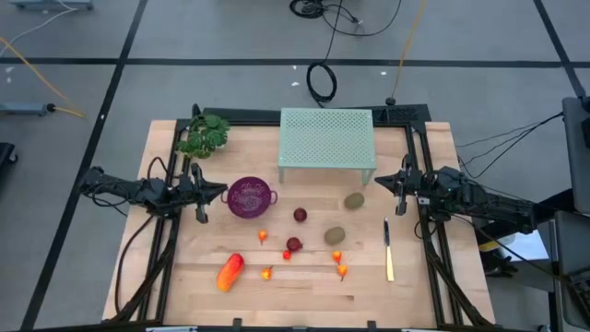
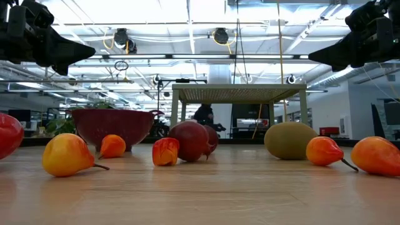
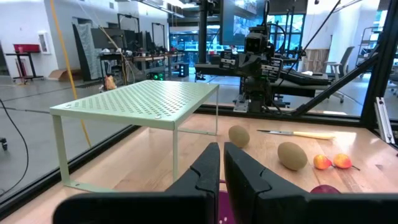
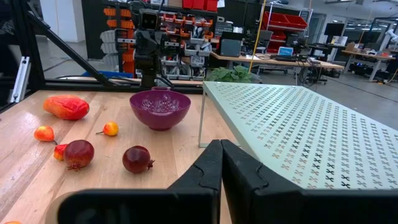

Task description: Pick & Place Fruit

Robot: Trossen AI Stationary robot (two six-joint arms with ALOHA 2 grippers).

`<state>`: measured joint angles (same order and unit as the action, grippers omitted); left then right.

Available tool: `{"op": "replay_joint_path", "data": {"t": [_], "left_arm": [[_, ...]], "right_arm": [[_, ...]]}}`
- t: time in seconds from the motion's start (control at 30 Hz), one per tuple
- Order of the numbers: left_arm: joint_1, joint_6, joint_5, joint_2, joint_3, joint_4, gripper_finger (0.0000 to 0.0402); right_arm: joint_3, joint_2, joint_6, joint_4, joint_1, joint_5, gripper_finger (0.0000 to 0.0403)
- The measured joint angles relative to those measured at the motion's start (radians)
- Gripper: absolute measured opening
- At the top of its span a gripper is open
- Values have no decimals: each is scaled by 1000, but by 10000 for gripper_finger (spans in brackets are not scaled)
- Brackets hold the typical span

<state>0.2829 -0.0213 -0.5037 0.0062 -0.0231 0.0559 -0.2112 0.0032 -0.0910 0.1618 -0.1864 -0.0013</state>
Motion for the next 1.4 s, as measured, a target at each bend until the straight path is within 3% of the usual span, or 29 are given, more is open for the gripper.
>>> {"op": "replay_joint_path", "data": {"t": [1.23, 1.4], "left_arm": [[0, -71, -11, 0, 0, 3, 26], [-1, -19, -21, 0, 0, 99, 26]], "right_arm": [[0, 0, 27, -25, 0, 26, 0], [0, 0, 67, -34, 0, 24, 0]]}}
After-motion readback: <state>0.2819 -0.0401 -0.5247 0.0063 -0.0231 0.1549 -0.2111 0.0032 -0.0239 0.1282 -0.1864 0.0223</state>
